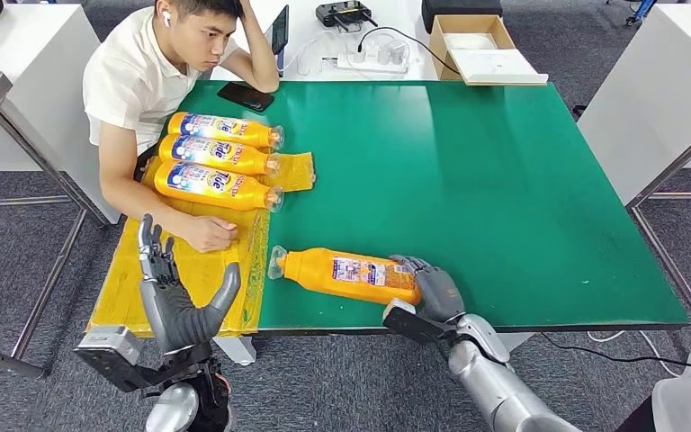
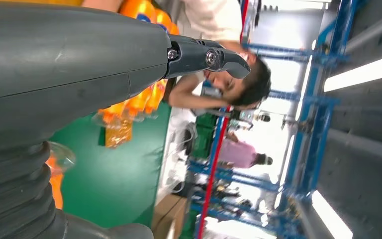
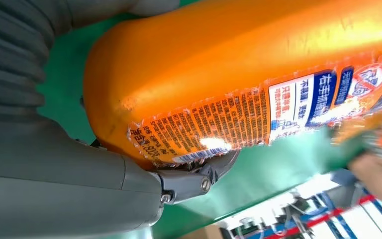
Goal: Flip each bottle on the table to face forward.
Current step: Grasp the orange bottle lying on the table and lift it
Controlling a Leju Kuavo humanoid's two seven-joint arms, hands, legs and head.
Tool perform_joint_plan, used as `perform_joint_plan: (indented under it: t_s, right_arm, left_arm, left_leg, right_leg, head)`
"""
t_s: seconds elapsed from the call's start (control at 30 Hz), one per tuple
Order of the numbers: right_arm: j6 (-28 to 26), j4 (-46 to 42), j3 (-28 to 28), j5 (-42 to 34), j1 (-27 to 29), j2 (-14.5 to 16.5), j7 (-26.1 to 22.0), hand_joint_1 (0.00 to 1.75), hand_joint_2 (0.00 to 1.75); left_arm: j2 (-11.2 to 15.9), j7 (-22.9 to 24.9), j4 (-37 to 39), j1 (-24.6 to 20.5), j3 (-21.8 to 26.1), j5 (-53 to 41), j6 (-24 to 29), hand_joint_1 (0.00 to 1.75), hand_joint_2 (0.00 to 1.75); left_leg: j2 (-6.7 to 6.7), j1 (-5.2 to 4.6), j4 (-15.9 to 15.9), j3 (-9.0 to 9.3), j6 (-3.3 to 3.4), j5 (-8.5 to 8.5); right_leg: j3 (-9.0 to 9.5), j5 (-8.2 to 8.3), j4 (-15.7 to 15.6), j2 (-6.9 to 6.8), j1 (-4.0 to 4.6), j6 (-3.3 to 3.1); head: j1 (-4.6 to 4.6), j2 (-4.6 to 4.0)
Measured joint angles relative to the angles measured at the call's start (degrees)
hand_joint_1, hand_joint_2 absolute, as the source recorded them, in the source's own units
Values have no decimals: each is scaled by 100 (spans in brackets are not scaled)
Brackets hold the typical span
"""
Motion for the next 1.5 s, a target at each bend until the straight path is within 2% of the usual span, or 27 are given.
perform_joint_plan:
  t_s: [0.23,0.3,0.33,0.4,0.47,0.63,0.97,1.13,1.27,1.5]
  right_arm:
    - [-161,-1202,-209,-582,580,145,-121,175,175]
    - [-260,-1558,-290,-836,725,167,-147,175,175]
    - [-248,-1761,-327,-967,807,178,-111,175,175]
    - [-4,-2210,-375,-1200,997,192,7,175,175]
    - [400,-2591,-363,-1291,1191,197,78,175,175]
    - [818,-3152,-57,-1175,1487,275,75,175,175]
    - [989,-3298,571,-1043,1456,334,142,175,175]
    - [1033,-3289,716,-1036,1427,345,148,175,175]
    - [1184,-3155,946,-1012,1385,400,166,175,175]
    - [1205,-2778,1306,-1004,1266,501,149,175,175]
  left_arm:
    - [-9,-73,-493,307,151,273,15,0,175]
    - [-7,139,-572,373,169,539,-162,0,175]
    - [10,399,-596,404,164,757,-361,0,175]
    - [93,1095,-597,474,113,1215,-923,0,175]
    - [193,1438,-527,539,43,1415,-1376,0,175]
    - [279,1386,-313,569,-88,1384,-1677,0,175]
    - [331,1416,-59,535,-425,1145,-1928,0,175]
    - [334,1354,4,520,-474,1047,-1936,0,175]
    - [306,1155,8,460,-477,777,-1851,0,175]
    - [274,1301,41,356,-502,860,-2018,0,175]
  left_leg:
    - [-14,-2,0,-25,1,1]
    - [-17,-5,0,-27,2,1]
    - [-19,-6,0,-27,3,0]
    - [-20,-7,0,-30,2,-1]
    - [-17,-6,0,-35,2,-2]
    - [-13,-2,0,-40,1,-2]
    - [-15,-3,-1,-41,1,-1]
    - [-15,-3,-1,-43,1,-1]
    - [-16,-2,-1,-42,1,-1]
    - [-17,-2,-1,-42,1,1]
  right_leg:
    - [-18,-2,0,-3,-5,0]
    - [-20,-2,-2,-4,-7,1]
    - [-21,-2,-3,-5,-8,1]
    - [-24,-3,-3,-7,-8,2]
    - [-30,-2,-3,-6,-7,2]
    - [-39,-3,-2,-5,-4,1]
    - [-38,-2,-2,-5,-6,1]
    - [-39,-3,-2,-5,-5,1]
    - [-39,-3,-2,-6,-4,0]
    - [-39,-3,-1,-6,-5,0]
  head:
    - [2,0]
    - [2,0]
    - [2,0]
    - [3,0]
    - [1,0]
    - [0,-2]
    - [3,-1]
    - [2,0]
    - [2,-1]
    - [3,0]
